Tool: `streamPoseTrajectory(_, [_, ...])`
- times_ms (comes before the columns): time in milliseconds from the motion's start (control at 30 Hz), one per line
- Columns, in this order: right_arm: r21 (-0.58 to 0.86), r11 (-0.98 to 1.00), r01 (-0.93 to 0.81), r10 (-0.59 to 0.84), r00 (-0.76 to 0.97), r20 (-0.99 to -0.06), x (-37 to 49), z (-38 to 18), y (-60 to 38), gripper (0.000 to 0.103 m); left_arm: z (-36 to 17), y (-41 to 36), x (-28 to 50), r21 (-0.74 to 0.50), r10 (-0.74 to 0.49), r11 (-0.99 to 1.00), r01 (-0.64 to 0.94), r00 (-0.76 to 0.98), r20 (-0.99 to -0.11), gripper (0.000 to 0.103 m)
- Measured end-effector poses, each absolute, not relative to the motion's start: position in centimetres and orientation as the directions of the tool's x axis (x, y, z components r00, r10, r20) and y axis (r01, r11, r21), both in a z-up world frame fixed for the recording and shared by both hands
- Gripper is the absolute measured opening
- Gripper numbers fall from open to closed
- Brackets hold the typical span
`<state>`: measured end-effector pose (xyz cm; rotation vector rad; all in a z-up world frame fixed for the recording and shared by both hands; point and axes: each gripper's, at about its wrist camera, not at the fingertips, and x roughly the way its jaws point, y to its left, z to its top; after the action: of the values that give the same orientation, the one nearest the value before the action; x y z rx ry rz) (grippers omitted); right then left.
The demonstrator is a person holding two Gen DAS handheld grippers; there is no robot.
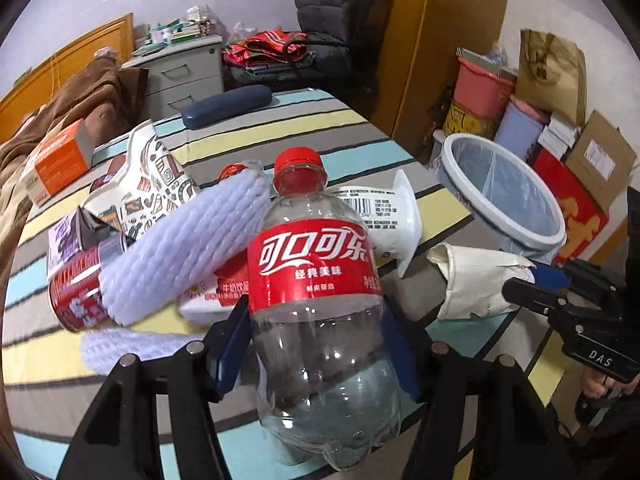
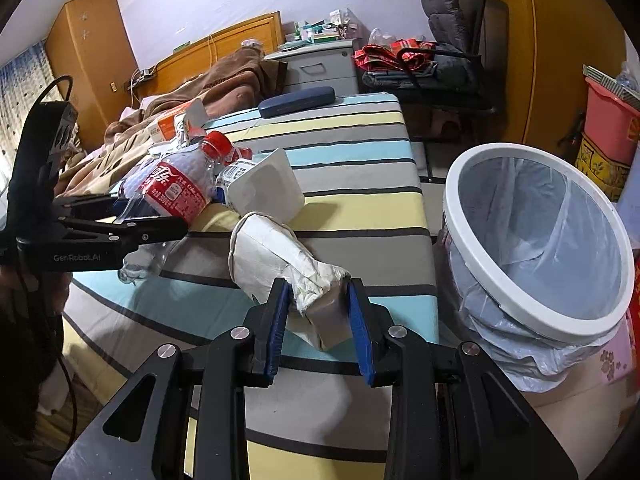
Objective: Collect trash
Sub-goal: 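Carry bottle and crumpled cup over the wastebasket and open both tools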
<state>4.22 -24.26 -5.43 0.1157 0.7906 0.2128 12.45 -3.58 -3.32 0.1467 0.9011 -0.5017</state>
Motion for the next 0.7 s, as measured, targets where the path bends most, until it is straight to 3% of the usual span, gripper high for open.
streamPoseTrajectory(367, [0.214, 0.969, -0.121, 0.23, 0.748, -0.622, 3.2, -3.3, -26.3, 0.031, -0.1, -4.7, 10.0, -0.09, -0.387, 0.877, 0.472, 0.584, -0.713, 0.065])
streamPoseTrajectory(700, [0.19, 0.98, 0.052, 0.069, 0.815, -0.575, 1.9, -1.2, -31.8, 0.031, 1.6, -11.3, 10.2, -0.118, -0.477, 0.819, 0.562, 0.551, -0.685, 0.065])
